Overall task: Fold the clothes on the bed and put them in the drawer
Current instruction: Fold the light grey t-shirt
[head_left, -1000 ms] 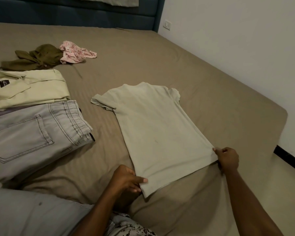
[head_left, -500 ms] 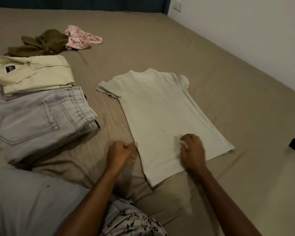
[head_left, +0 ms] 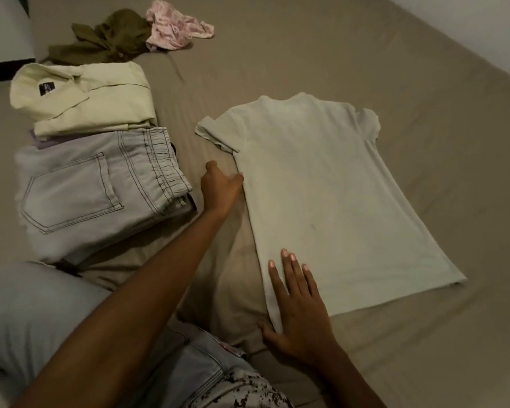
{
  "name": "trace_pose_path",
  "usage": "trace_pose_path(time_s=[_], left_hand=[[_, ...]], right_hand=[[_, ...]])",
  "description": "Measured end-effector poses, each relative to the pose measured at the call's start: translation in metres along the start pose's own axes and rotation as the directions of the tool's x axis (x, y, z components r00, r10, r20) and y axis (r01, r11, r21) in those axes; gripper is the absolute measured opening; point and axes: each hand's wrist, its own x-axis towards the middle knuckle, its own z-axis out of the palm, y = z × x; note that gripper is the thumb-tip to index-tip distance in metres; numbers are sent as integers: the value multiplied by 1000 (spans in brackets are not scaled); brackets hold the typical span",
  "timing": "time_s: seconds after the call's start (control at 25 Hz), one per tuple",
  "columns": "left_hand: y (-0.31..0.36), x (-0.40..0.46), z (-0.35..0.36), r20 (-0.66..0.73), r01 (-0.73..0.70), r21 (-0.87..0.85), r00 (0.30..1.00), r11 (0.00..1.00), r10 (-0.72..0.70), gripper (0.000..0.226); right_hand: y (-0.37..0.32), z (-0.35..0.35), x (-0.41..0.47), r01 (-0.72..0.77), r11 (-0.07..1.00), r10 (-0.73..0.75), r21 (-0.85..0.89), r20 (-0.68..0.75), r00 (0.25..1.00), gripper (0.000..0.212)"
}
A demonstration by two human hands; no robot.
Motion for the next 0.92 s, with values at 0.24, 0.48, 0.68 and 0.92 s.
trace_pose_path(time_s=[0.24,0.48,0.68,0.92], left_hand=[[24,108,22,-156,280,-226,935,933,-319,87],[61,133,21,-86,323,-67,941,944,-328,74],[43,128,-1,-110,338,-459,896,822,-430,40],[41,131,-21,162,415,-578,902,702,-399,53]], right_hand=[[10,6,6,39,990,-42,135,14,999,116],[15,10,10,101,985,-99,142,-24,995,113],[21,25,3,164,971,-147,176,-107,983,91],[18,24,3,143,965,-115,219,-135,984,92]])
